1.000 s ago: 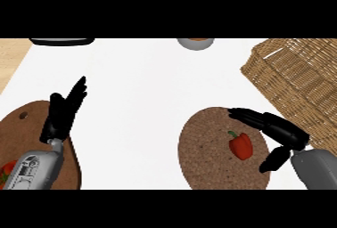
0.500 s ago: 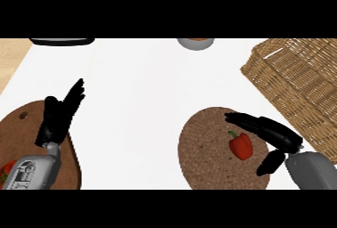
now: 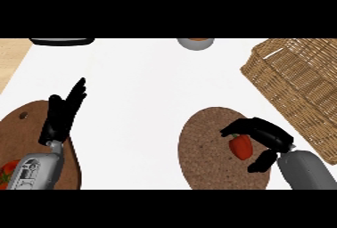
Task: Pick the bell pepper from the placemat and place it in the basket
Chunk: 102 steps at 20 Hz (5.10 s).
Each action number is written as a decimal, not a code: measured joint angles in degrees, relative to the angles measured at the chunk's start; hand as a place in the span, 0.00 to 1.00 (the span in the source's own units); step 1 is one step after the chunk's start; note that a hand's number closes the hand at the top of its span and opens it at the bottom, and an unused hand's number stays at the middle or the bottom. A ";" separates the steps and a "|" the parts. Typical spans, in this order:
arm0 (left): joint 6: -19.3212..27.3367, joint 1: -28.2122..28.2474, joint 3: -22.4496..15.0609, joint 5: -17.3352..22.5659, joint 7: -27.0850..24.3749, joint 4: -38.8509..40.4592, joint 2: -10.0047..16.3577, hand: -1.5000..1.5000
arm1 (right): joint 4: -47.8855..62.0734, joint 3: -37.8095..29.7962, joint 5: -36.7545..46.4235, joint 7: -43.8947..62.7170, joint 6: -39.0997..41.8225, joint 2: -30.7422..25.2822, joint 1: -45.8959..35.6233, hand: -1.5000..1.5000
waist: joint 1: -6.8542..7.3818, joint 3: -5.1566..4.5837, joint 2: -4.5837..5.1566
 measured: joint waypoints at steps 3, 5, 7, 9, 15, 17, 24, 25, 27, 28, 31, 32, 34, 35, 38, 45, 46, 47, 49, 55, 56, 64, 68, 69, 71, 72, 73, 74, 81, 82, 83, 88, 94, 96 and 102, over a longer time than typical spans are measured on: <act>-0.14 -1.65 0.60 -0.01 0.15 1.38 -0.23 0.50 | 2.10 0.19 2.05 -2.91 -4.41 0.07 -0.90 1.00 | -0.02 -0.19 -0.08; -0.02 -1.15 0.42 -0.46 0.12 0.78 -0.54 0.50 | 2.30 0.40 3.37 -4.08 -6.92 0.30 -0.79 1.00 | -0.02 -0.33 -0.17; -0.40 -0.26 0.52 -0.56 0.12 0.01 -0.49 0.50 | 2.72 0.12 4.31 -5.35 -8.89 0.41 -1.01 1.00 | -0.01 -0.35 -0.19; -0.63 0.42 0.81 -0.49 -0.19 -0.05 -0.35 0.50 | 0.54 1.06 6.95 -1.68 -10.10 0.88 -0.46 1.00 | -0.15 -0.43 -0.27; -0.41 1.02 1.13 -0.41 -0.07 -0.46 -0.49 0.50 | -6.15 4.82 18.90 17.62 -11.38 1.60 1.42 1.00 | -0.82 -0.75 -0.90; -0.26 0.61 1.00 -0.63 0.74 -0.82 -0.58 0.50 | -9.65 6.47 22.47 23.24 -10.63 2.27 2.81 1.00 | -0.90 -0.77 -0.88; -0.71 0.19 1.31 -0.78 0.93 -0.52 -0.64 0.50 | -25.00 7.78 23.19 30.70 -7.21 4.71 10.21 1.00 | -0.87 -0.22 -0.37; -0.72 0.33 1.40 -0.77 0.78 -0.26 -0.66 0.50 | -27.78 7.17 21.34 31.24 -5.23 5.29 10.97 1.00 | -1.01 -0.17 -0.36; -0.78 0.88 1.69 -0.73 0.53 -0.58 -0.39 0.50 | -32.62 6.18 17.59 32.25 -2.55 7.19 13.01 1.00 | -1.13 -0.10 -0.37; -0.69 0.72 1.74 -0.69 0.93 -0.88 -0.44 0.50 | -35.51 5.55 15.60 32.69 -1.04 7.79 14.16 1.00 | -1.24 -0.07 -0.38; -0.41 1.14 1.64 -0.90 0.93 -1.37 -0.67 0.50 | -42.82 2.22 8.08 34.50 3.63 10.75 15.04 1.00 | -1.41 -0.02 -0.42; -0.40 1.72 1.85 -0.83 0.30 -1.34 -0.60 0.50 | -45.37 1.00 5.39 35.33 4.98 11.96 15.69 1.00 | -1.53 -0.03 -0.45; -0.38 1.40 1.85 -1.05 0.48 -1.20 -0.45 0.50 | -51.28 -0.76 0.98 38.96 8.30 14.57 15.78 1.00 | -1.69 -0.03 -0.45; -0.37 1.36 1.97 -1.03 0.17 -0.80 -0.48 0.50 | -53.97 -2.51 -1.54 40.58 9.92 15.38 15.50 1.00 | -1.71 -0.03 -0.41; -0.85 1.39 2.19 -0.80 -0.08 -0.90 -0.19 0.50 | -61.64 -7.60 -8.53 47.98 15.06 17.28 12.30 1.00 | -1.35 -0.03 -0.35; -1.24 1.62 1.43 -0.89 1.33 -2.34 -0.76 0.50 | -68.61 -19.86 -24.17 70.92 23.66 17.84 -4.34 1.00 | -0.56 -0.05 -0.28; -1.17 1.83 1.29 -0.98 1.14 -2.50 -0.95 0.50 | -68.26 -21.69 -26.45 73.98 24.22 17.14 -7.27 1.00 | -0.52 -0.05 -0.30; -1.39 1.65 1.58 -0.82 0.91 -1.95 -0.76 0.50 | -68.51 -22.97 -28.79 77.43 24.77 16.49 -9.76 1.00 | -0.60 -0.06 -0.31; -1.59 1.43 1.58 -0.74 0.90 -1.94 -0.83 0.50 | -66.29 -25.66 -31.97 82.66 24.13 14.46 -15.91 1.00 | -0.47 -0.05 -0.29; -0.91 0.71 1.38 -1.48 0.36 -0.93 -1.56 0.50 | -57.48 -29.66 -33.73 88.51 24.63 2.68 -28.56 1.00 | -0.17 -0.05 -0.03; -0.76 0.44 1.20 -1.62 0.76 -1.16 -1.75 0.50 | -55.76 -30.13 -33.04 87.94 25.40 0.03 -29.51 1.00 | -0.07 -0.04 0.02; -2.15 -0.35 1.91 -0.97 0.41 -0.82 -0.82 0.50 | -40.12 -28.45 -21.11 75.42 26.87 -15.50 -30.54 1.00 | 0.91 0.05 0.50; -2.18 -1.29 1.66 -1.23 0.97 -0.78 -1.10 0.50 | -30.48 -27.55 -14.78 64.76 21.79 -20.85 -28.67 1.00 | 0.98 0.09 0.55; -1.96 -1.17 1.37 -1.44 1.12 -1.02 -1.46 0.50 | -27.59 -27.46 -13.61 61.94 20.27 -21.94 -28.50 1.00 | 1.01 0.11 0.54; -2.04 -0.90 1.31 -1.57 0.75 -0.88 -1.52 0.50 | -21.61 -27.64 -11.83 56.11 17.45 -24.30 -28.53 1.00 | 1.07 0.11 0.54; -1.81 -1.47 1.43 -1.73 0.73 -0.19 -1.65 0.50 | -18.98 -27.79 -11.54 53.26 16.89 -25.58 -28.63 1.00 | 0.96 0.11 0.53; -1.73 -1.82 1.48 -1.70 0.83 -0.03 -1.81 0.50 | -16.59 -27.43 -10.75 50.52 15.19 -25.82 -28.27 1.00 | 0.94 0.10 0.50; -2.01 -1.81 1.53 -1.61 0.93 -0.21 -1.65 0.50 | -13.61 -27.01 -10.11 48.01 14.08 -26.37 -28.81 1.00 | 1.05 0.11 0.50; -2.09 -2.09 1.71 -1.81 1.92 -0.98 -1.69 0.50 | 4.49 -25.07 -6.22 31.78 6.21 -28.48 -30.26 1.00 | 1.25 0.12 0.49; -2.07 -1.40 1.51 -1.96 2.01 -1.76 -1.78 0.50 | 6.66 -24.80 -5.63 30.02 5.29 -28.67 -30.42 1.00 | 1.25 0.11 0.45; -1.71 -1.27 1.40 -2.28 1.66 -1.49 -2.11 0.50 | 8.59 -24.21 -4.84 28.98 4.42 -28.52 -31.15 1.00 | 1.20 0.12 0.43; -1.69 -1.56 1.53 -2.59 0.03 0.51 -2.57 0.50 | 17.71 -23.26 -2.94 24.86 1.66 -27.36 -33.11 1.00 | 1.09 0.10 0.43; -3.03 -1.78 2.35 -1.63 0.59 -0.02 -1.67 0.50 | 28.12 -25.77 -4.38 24.16 0.31 -24.77 -34.70 0.00 | 1.38 0.14 0.50; -2.92 -1.65 2.23 -1.80 0.90 -0.64 -1.77 0.50 | 31.64 -26.69 -4.84 22.03 -0.62 -24.67 -35.06 0.00 | 1.51 0.15 0.56; -2.90 -0.10 1.55 -2.18 1.07 -2.03 -2.40 0.50 | 37.48 -31.51 -8.44 18.40 -3.78 -25.16 -37.51 0.00 | 1.64 0.17 0.61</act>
